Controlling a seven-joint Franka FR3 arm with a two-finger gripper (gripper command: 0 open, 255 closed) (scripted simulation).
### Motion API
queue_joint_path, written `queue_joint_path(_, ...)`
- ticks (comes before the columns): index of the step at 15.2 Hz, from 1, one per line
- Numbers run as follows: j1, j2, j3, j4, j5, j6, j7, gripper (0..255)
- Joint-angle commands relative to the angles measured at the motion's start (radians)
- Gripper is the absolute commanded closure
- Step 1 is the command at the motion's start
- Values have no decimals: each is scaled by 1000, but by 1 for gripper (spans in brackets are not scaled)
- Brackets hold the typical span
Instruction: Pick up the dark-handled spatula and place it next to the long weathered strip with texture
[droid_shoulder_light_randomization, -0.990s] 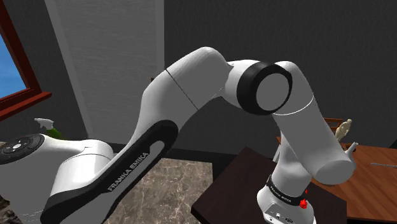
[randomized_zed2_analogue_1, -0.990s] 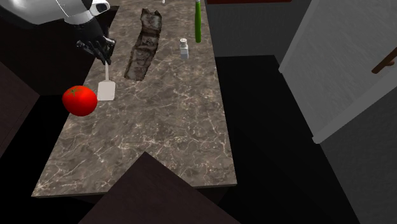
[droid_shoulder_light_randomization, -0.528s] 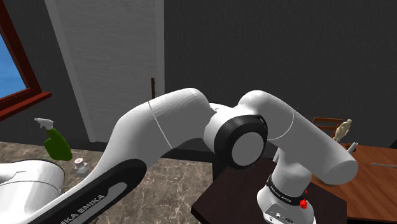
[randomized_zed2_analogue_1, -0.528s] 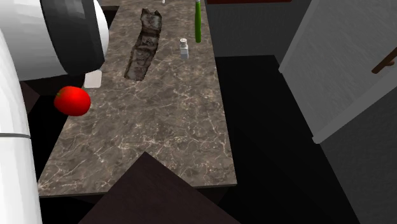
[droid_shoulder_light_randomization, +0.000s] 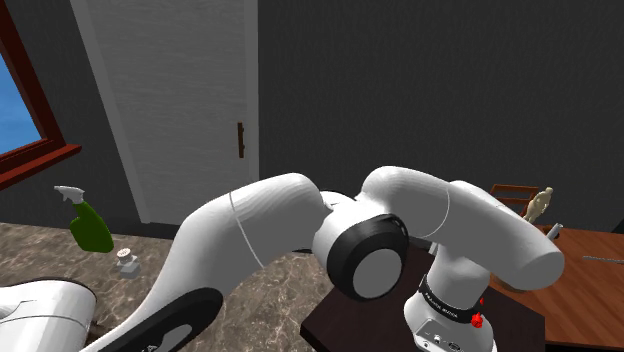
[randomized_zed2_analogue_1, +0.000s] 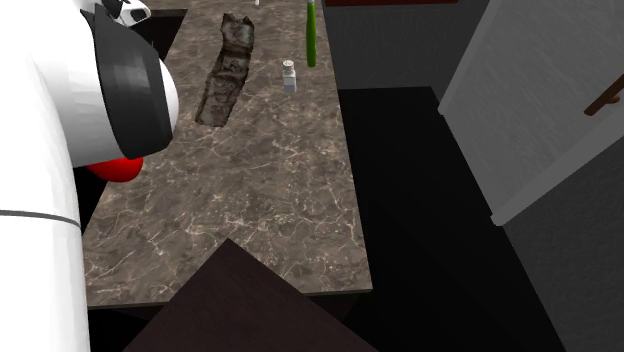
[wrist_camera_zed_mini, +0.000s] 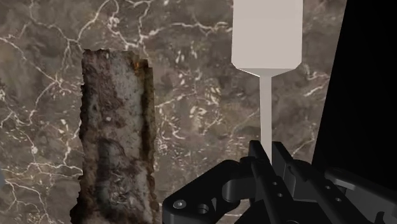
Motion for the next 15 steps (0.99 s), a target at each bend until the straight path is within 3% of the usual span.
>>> queue_joint_path(1, 1, 16, -2, 0, -2, 16, 1, 255)
queue_joint_path(15, 26, 171, -15, 142, -2, 35, -14, 255)
